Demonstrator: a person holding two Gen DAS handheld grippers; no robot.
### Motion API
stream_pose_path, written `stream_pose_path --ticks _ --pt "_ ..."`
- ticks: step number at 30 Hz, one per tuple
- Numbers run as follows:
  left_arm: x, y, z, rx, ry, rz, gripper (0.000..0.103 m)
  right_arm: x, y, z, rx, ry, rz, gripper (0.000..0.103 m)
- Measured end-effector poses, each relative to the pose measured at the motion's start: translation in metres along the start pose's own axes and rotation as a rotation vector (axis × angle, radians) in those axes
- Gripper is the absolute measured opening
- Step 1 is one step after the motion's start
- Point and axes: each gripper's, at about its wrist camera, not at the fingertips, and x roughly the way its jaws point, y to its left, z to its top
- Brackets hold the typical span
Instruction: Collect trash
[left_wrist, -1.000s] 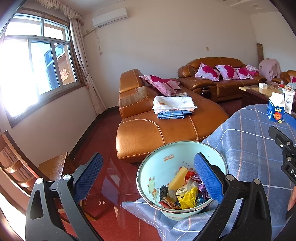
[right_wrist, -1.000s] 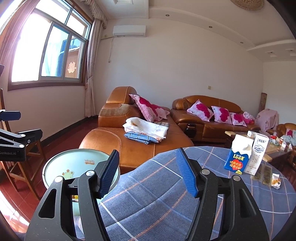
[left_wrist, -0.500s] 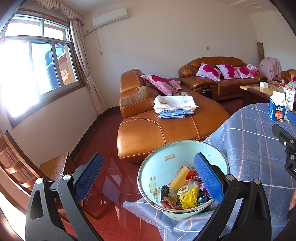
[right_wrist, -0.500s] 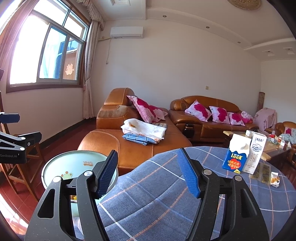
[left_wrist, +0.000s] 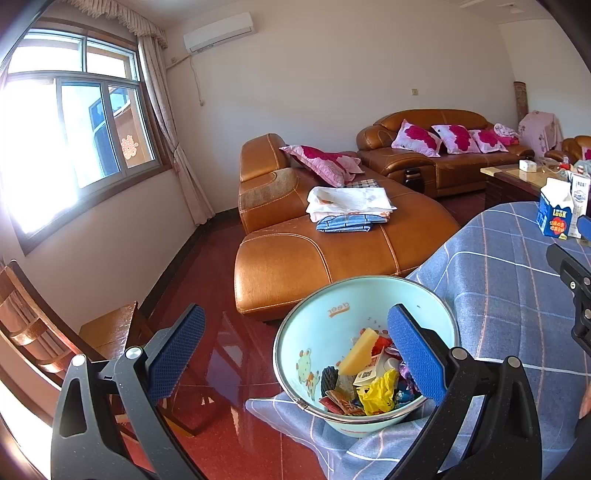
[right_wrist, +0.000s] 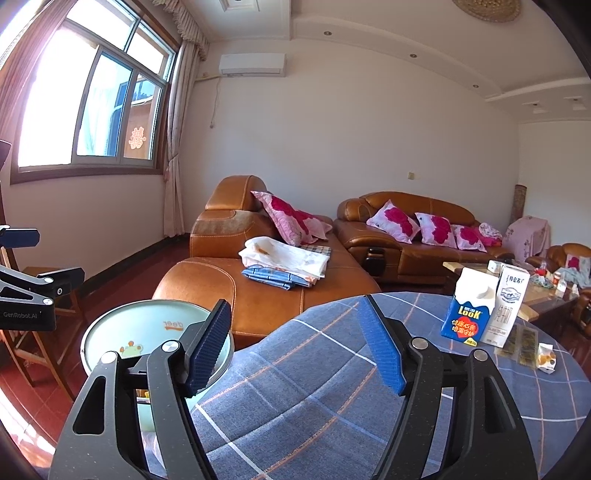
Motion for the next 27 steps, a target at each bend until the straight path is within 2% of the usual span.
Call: stream_pose_path --ticks 12,22,27 --pt "0.0012 -0.0035 -0.0003 0.001 0.014 -0.027 0.097 -0.0001 -0.0012 0.0007 0.001 0.006 -0.014 0.074" --pt "-0.0066 -0.0068 -0.0011 0.025 -0.020 -0.005 0.097 -0.0010 -0.0029 -0.0007 0.004 0.001 -0.025 0.078" --pt "-0.0068 -0.0063 0.0004 0.014 -0.011 -0.017 0.097 -0.0033 -0.0031 -0.0010 0.003 -0.006 -0.028 0.079"
